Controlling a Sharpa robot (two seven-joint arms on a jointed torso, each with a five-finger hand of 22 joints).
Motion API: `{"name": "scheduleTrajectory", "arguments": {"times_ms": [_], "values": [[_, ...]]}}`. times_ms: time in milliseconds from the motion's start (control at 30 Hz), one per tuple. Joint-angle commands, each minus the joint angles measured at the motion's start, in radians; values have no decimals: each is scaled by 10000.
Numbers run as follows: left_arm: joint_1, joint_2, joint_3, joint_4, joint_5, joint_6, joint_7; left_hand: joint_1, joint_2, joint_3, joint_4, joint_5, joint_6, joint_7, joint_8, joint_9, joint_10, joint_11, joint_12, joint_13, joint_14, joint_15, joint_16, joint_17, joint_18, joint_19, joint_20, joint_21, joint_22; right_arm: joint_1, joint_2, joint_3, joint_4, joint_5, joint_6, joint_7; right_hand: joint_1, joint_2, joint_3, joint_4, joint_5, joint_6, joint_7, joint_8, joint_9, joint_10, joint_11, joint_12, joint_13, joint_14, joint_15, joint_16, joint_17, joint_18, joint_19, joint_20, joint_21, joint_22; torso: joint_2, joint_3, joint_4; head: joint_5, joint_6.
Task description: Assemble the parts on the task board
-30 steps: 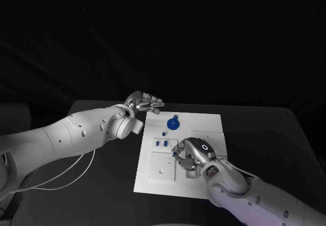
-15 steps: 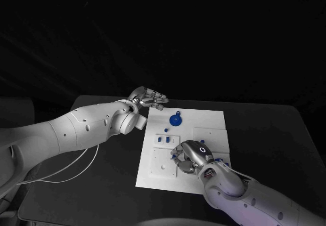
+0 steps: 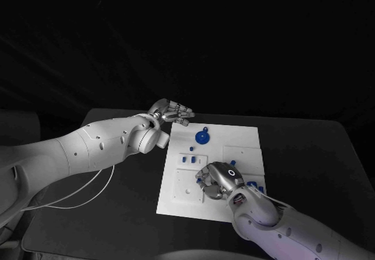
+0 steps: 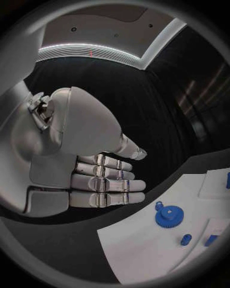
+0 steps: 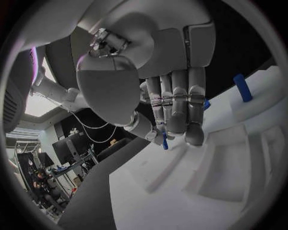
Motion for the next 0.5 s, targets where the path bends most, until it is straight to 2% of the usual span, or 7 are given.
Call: {"name": "scheduleTrajectory", "arguments": {"times_ms": [33,500], "values": [[12,25,9,9,54,130,48,-25,71,-27,-8,3,-18,36,-21,14,-44,8,-24,-2,-59,-7,-23,-14,-65,3,74,36,-45,-12,24,-5,-21,-169,109,12,-31,97,-29,-34,59,55,12,39,12,58,12,34,7,5,-74,-59,9,108,391,-51,-57,8,-2,-1,-2,20,1],[12,29,9,5,54,157,33,-25,71,-27,-8,3,-18,36,-21,14,-44,8,-24,-2,-59,-7,-23,-14,-65,3,74,36,-45,-13,142,-13,-162,-373,282,-170,-34,124,-43,-68,8,52,14,39,11,53,14,34,7,2,-72,-67,13,109,384,-48,-88,6,-3,-3,-1,39,-23]]}}
